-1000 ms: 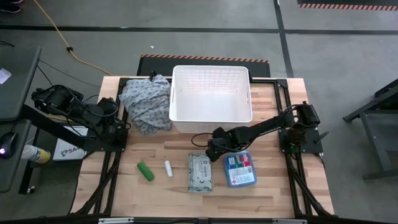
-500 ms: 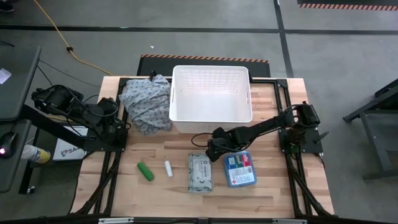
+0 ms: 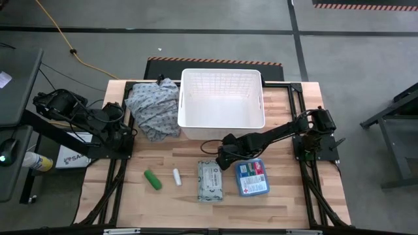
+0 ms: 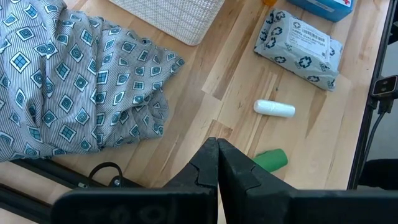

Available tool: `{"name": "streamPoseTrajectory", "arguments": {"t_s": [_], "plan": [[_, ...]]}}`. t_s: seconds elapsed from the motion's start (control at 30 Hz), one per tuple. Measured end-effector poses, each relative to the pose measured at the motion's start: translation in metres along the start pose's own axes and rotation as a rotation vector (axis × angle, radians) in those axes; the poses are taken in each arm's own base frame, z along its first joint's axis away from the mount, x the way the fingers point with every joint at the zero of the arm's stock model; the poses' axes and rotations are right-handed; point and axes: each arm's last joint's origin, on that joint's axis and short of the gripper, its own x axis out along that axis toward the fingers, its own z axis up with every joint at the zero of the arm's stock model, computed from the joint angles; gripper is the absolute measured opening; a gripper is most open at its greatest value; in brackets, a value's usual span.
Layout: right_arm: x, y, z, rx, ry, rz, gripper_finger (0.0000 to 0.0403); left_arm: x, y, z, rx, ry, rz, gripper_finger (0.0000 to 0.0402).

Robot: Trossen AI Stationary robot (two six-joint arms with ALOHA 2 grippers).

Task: Pick & place medical supplies in basket/bin
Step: Put the orange pill bottle in the white bin

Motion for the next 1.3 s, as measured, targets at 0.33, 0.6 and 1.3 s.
{"name": "streamPoseTrajectory", "arguments": {"t_s": [0.33, 0.6, 1.3], "plan": [[0.000, 0.000, 0.000, 0.001, 0.003, 0.001, 0.0202, 0.000, 0.000, 0.000, 0.000, 0.000, 0.000, 0.0040], [0.000, 0.000, 0.000, 0.001, 0.020, 0.010, 0.0203, 0.000, 0.000, 0.000, 0.000, 0.000, 0.000, 0.0040], [-0.061, 0.041, 0.038, -0.117, -0.057, 0.188, 0.0204, 0.000, 0.000, 0.000, 0.000, 0.000, -0.001, 0.0040]]}}
